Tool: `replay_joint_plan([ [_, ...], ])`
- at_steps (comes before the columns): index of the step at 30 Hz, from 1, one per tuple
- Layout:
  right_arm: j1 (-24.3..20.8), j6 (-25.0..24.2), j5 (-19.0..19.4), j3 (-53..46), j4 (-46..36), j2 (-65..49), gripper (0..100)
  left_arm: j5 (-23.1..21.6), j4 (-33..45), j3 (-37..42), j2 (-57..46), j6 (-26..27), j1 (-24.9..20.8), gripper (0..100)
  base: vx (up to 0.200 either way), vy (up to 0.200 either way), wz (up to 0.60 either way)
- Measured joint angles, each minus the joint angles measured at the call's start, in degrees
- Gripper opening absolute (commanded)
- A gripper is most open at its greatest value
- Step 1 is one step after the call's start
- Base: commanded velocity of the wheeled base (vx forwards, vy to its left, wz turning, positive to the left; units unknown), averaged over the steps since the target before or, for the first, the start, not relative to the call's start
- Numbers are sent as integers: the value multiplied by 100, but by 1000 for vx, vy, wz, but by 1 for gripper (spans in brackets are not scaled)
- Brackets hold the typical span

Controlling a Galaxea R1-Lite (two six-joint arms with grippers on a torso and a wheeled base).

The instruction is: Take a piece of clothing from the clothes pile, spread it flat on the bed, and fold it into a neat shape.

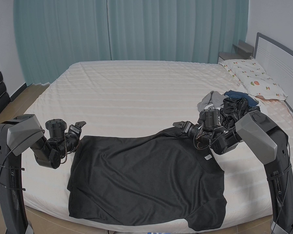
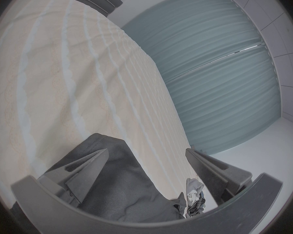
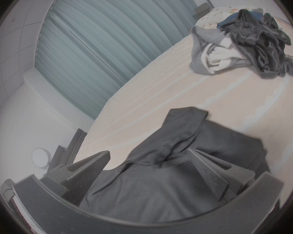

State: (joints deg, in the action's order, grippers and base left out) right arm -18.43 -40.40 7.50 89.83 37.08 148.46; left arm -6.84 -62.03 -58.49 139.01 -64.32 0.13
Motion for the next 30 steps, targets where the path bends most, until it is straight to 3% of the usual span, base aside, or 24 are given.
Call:
replay_joint_plan([
  [15, -111, -43, -261, 1182, -536, 761, 100, -9, 4, -5, 5, 2, -16, 100, 0, 0, 0],
  [26, -111, -60, -310, 1719, -433, 1114, 100, -9, 11, 4, 11, 2, -34, 100, 0, 0, 0],
  [30, -127, -71, -206, 2177, -22, 1356, 100, -9, 1, 30, 11, 5, -49, 100, 0, 0, 0],
])
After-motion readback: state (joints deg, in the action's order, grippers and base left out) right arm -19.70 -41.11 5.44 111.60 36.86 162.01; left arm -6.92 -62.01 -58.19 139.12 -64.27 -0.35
